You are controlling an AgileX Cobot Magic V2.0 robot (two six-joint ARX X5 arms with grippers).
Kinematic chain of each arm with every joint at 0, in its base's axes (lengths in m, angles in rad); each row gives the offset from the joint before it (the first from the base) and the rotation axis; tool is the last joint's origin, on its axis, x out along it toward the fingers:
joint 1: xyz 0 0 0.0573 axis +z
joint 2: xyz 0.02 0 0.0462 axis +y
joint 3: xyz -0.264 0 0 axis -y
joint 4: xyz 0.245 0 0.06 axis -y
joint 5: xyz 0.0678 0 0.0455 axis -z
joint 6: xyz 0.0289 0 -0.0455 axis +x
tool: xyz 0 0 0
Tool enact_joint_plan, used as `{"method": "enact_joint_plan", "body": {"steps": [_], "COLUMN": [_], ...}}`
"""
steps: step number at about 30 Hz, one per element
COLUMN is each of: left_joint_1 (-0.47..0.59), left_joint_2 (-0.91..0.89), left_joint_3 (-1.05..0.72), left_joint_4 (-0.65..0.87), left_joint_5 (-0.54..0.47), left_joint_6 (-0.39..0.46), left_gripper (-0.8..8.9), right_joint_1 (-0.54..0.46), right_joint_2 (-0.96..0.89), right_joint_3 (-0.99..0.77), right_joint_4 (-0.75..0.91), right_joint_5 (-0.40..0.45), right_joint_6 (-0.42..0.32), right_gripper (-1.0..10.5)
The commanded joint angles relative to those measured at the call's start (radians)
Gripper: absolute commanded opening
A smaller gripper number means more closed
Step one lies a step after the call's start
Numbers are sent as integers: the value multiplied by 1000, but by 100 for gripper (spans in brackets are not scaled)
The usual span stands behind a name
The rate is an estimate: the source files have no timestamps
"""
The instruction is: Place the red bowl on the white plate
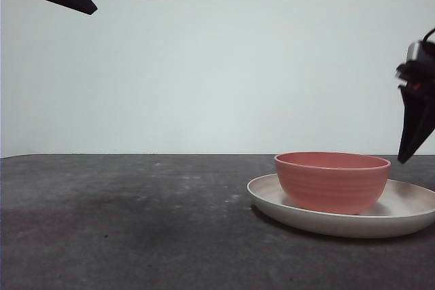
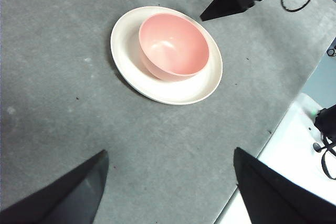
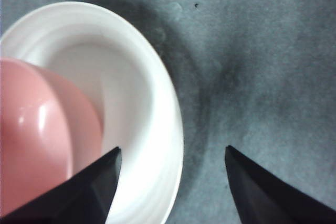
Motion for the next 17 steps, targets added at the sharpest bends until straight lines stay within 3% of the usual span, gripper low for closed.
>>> {"method": "enact_joint_plan", "body": {"steps": [1,11,17], "left_joint_1": [-7,-7,-7], "left_joint_2": [6,6,5], "left_joint_3": [8,8,8], "left_joint_4": [8,9,8], "left_joint_5": [2,2,2], "left_joint_6": [13,12,4], "left_gripper": [371,371,371], "right_joint_1": [6,27,27], "right_joint_2": [42,118,119], "right_joint_3": [18,18,18], "right_joint_4": [18,56,53], "right_joint_5": [-5,-17,-10], "right_joint_6": [6,-2,-2], "right_gripper": [304,139,95]}}
